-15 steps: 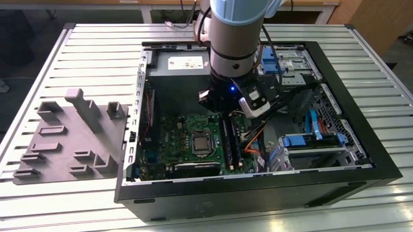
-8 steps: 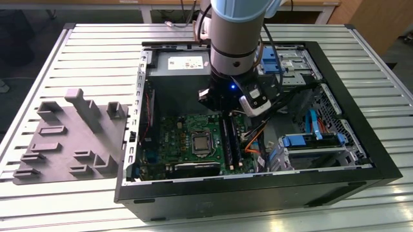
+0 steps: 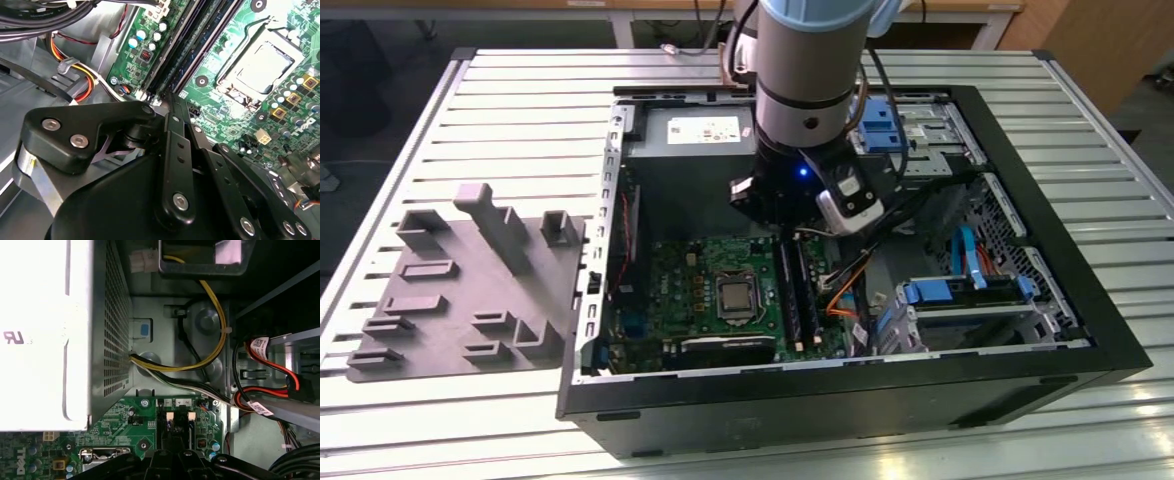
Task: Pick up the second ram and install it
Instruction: 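Press down the second ram until it locks into place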
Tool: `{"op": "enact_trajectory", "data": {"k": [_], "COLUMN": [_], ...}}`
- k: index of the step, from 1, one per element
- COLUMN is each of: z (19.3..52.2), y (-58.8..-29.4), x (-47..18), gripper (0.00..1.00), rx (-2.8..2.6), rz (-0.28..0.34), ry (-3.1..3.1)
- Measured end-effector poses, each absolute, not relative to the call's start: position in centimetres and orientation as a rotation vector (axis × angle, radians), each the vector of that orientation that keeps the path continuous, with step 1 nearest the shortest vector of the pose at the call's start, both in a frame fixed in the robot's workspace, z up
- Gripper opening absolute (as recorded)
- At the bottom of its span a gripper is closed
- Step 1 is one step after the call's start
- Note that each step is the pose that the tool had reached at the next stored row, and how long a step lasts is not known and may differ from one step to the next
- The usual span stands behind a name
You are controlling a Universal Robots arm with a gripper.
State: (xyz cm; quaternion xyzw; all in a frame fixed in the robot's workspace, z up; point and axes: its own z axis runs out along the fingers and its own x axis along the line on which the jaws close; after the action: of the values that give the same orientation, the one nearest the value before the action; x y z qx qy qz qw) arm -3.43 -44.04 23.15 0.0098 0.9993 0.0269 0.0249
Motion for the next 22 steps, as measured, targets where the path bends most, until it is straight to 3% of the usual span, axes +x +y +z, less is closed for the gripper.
{"op": "enact_trajectory", "data": {"k": [22], "z": [23.85], "y": [-44.41], "x": [-3.43], "gripper": [0.11], "rx": [0.030], "rz": [0.083], "ry": [3.090]}}
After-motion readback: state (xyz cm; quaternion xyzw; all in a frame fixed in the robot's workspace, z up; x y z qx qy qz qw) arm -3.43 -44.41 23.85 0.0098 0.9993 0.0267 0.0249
